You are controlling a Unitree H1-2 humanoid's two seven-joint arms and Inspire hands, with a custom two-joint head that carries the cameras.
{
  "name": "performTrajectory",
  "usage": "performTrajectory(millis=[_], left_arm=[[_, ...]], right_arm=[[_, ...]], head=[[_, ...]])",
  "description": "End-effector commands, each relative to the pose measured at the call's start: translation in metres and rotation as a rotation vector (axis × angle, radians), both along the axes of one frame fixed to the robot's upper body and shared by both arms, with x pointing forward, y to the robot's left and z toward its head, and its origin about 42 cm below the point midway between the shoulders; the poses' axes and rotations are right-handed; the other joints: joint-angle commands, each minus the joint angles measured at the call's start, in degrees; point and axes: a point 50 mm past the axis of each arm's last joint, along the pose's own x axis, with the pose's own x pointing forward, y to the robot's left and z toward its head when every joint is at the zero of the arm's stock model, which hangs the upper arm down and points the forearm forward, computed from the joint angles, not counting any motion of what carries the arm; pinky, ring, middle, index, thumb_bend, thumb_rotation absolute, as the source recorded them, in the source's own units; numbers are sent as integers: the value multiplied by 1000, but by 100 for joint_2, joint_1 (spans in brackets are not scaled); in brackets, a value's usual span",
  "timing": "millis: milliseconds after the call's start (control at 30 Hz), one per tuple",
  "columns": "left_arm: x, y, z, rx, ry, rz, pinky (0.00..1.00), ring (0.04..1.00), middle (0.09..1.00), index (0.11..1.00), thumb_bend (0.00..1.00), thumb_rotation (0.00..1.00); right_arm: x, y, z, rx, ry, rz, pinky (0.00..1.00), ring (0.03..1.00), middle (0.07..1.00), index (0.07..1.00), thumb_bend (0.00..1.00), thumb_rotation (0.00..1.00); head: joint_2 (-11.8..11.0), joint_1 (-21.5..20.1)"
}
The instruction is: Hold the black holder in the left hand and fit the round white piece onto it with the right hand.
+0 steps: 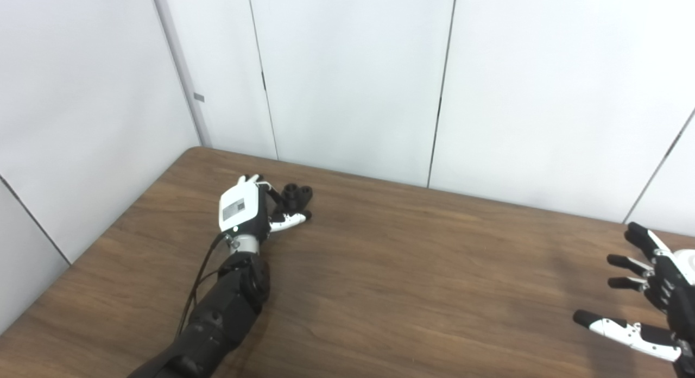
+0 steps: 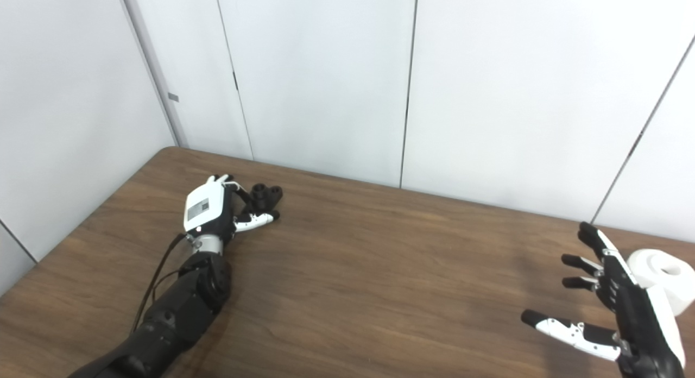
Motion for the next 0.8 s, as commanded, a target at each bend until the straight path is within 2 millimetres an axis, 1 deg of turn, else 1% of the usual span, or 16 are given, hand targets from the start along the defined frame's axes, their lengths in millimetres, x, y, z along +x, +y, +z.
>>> performTrajectory(millis=[0, 367, 500, 600, 700, 733, 767], left_arm=[[-13, -11, -30, 19, 93, -7, 780, 913, 846, 480, 525, 55], [-15, -13, -28, 38, 84, -40, 835, 899, 832, 480, 524, 53], [-16, -15, -29, 46, 92, -52, 832, 903, 836, 480, 524, 53], [-17, -17, -31, 59, 92, -76, 803, 896, 832, 479, 524, 54], [-19, -23, -32, 24, 71, -148, 803, 907, 831, 479, 525, 55], [-19, -24, -32, 15, 62, -167, 781, 916, 831, 480, 524, 55], [-21, -31, -32, -22, 58, -217, 773, 919, 831, 480, 524, 55]], right_arm=[[-1, -1, 19, -9, -80, 8, 659, 798, 927, 927, 678, 0], [-1, -4, 17, 0, -76, 4, 687, 810, 933, 935, 673, 0], [0, -4, 17, 2, -81, 10, 696, 810, 935, 935, 675, 0], [1, -3, 18, 6, -88, 16, 704, 812, 942, 933, 673, 0], [2, -1, 19, 3, -93, 17, 688, 804, 942, 926, 677, 0], [3, -1, 19, 1, -93, 16, 679, 800, 941, 924, 680, 0], [4, 0, 20, -3, -94, 18, 676, 798, 940, 924, 681, 0]], head=[[9, -1], [48, -14], [48, -14], [81, -67], [82, -159], [81, -194], [76, -247]])
